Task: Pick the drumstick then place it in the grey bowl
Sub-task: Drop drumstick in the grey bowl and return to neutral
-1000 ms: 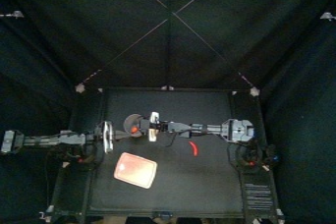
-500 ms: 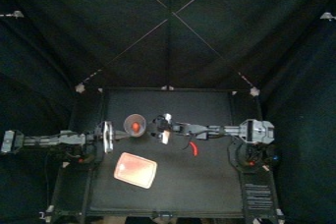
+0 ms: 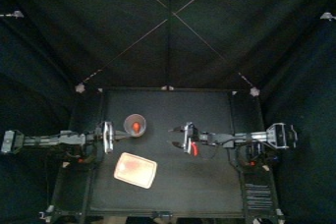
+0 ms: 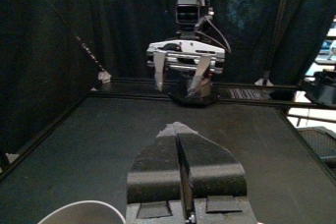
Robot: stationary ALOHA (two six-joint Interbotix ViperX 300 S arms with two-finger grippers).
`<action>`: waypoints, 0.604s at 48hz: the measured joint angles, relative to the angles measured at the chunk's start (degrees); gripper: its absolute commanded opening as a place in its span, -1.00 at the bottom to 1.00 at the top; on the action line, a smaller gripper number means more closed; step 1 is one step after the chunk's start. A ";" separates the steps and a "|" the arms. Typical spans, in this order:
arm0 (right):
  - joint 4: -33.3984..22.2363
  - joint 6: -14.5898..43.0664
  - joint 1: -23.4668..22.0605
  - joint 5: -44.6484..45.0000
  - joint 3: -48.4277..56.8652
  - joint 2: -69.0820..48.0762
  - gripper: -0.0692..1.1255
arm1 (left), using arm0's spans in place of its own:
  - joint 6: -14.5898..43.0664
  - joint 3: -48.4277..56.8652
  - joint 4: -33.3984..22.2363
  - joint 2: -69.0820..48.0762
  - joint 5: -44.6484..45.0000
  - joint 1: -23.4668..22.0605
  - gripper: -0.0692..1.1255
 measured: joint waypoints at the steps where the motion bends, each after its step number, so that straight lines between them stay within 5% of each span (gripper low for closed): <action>1: 0.09 0.00 0.09 -0.09 0.70 -0.79 0.64 | 0.09 0.00 0.00 0.00 0.00 0.18 -0.82; 29: 0.35 0.44 -0.18 -0.53 10.63 -13.45 0.64 | 0.00 0.00 0.26 -0.09 -1.41 2.29 -0.82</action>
